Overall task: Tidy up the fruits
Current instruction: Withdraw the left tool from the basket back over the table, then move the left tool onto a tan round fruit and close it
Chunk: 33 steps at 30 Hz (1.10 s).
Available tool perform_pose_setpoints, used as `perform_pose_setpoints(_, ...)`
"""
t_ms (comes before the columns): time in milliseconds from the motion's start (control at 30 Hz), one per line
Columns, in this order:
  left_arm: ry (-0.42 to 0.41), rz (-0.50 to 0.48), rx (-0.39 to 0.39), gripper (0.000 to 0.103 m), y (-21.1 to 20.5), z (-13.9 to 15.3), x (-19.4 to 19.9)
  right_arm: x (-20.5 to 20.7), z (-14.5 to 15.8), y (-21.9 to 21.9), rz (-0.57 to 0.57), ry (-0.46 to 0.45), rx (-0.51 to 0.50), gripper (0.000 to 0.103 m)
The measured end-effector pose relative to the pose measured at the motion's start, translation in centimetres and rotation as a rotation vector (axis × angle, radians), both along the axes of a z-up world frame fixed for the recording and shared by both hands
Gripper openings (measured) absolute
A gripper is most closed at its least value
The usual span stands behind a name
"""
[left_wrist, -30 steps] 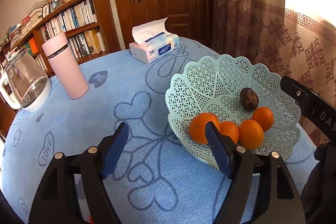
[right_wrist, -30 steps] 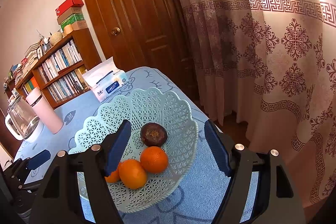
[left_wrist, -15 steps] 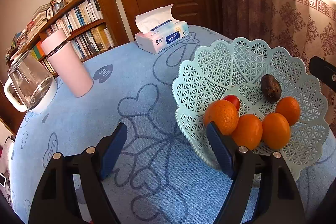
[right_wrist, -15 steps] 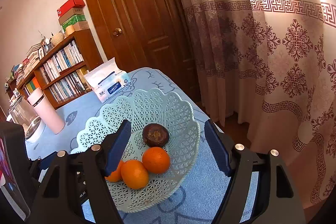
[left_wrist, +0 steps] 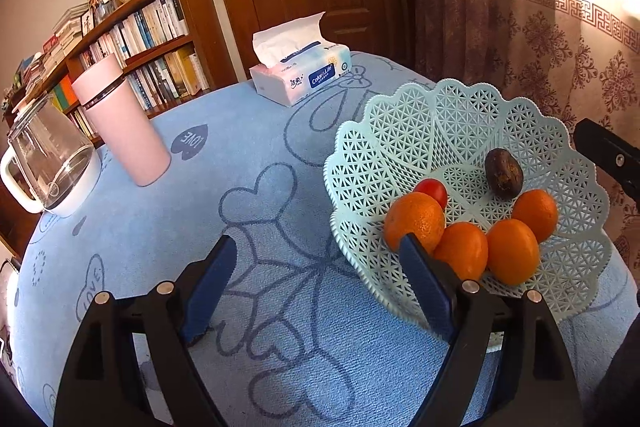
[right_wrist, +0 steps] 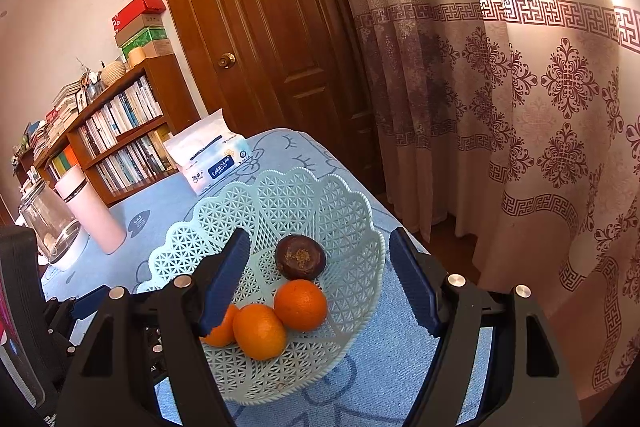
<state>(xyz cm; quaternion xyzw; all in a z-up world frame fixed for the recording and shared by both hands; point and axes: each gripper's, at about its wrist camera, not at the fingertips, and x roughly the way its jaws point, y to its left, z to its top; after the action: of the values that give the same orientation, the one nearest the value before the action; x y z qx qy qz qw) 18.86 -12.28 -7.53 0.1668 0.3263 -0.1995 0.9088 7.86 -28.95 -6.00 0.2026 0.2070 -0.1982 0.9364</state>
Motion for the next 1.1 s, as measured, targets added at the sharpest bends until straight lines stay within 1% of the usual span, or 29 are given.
perform_pose_setpoints(133,-0.01,0.016,-0.024,0.083,1.1,0.9,-0.2,-0.1,0.0,0.0,0.005,-0.004,0.0,0.074)
perform_pose_setpoints(300,-0.022,0.065,-0.053,0.083,3.6,2.1,-0.4,-0.1,0.1,0.2,0.019,-0.011,-0.004,0.074)
perform_pose_setpoints(500,-0.036,0.13,-0.075,0.083,7.3,3.2,-0.8,-0.1,0.1,0.3,0.027,-0.014,-0.007,0.074)
perform_pose_setpoints(533,-0.039,0.14,-0.076,0.084,7.9,3.5,-0.8,-0.1,0.1,0.3,0.028,-0.013,-0.007,0.074)
perform_pose_setpoints(600,-0.046,0.162,-0.066,0.09,9.1,3.9,-1.0,-0.1,0.1,0.3,0.03,-0.013,-0.008,0.074)
perform_pose_setpoints(667,-0.053,0.186,-0.053,0.09,10.5,4.1,-1.2,-0.1,0.1,0.4,0.033,-0.013,-0.009,0.074)
perform_pose_setpoints(867,-0.055,0.277,-0.084,0.09,15.2,5.3,-1.7,0.1,0.0,0.6,0.044,-0.006,-0.014,0.074)
perform_pose_setpoints(967,-0.051,0.318,-0.09,0.09,17.3,5.5,-2.1,0.2,-0.1,0.5,0.039,-0.004,-0.015,0.078)
perform_pose_setpoints(1100,-0.054,0.36,-0.101,0.09,19.6,5.5,-2.8,0.1,-0.1,0.6,0.036,-0.004,-0.017,0.078)
